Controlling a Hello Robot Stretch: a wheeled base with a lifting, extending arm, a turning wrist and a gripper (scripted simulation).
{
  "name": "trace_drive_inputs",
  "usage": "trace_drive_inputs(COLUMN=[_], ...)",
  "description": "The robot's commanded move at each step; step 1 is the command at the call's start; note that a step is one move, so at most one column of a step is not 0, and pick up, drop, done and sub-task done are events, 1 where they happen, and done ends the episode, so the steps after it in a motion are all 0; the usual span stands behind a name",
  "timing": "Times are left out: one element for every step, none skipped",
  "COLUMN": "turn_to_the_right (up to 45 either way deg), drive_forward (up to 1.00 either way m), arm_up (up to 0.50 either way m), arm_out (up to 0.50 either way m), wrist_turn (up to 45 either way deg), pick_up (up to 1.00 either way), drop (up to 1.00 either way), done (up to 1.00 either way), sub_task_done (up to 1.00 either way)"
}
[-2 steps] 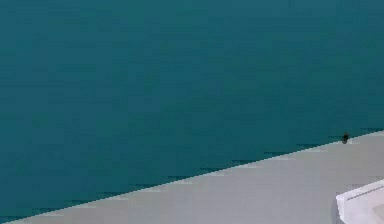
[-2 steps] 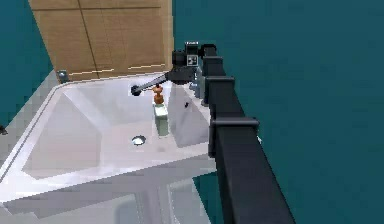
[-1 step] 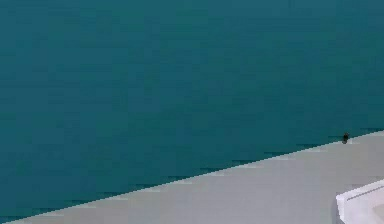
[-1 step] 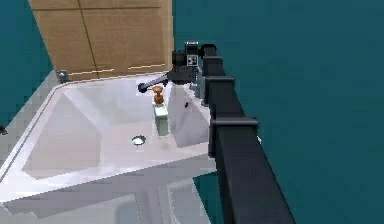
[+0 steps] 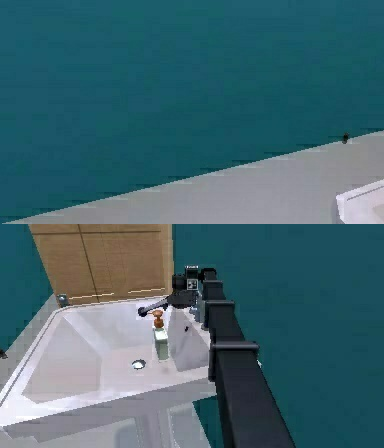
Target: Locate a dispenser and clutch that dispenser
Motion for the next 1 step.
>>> trace_drive_inputs(turn_to_the_right=[0.0], drive_forward=[0.00], arm_up=[0.00], arm_out=[0.00], wrist_turn=[0.0], pick_up=[0.00], drop=[0.00], done=[1.00], sub_task_done=[0.00])
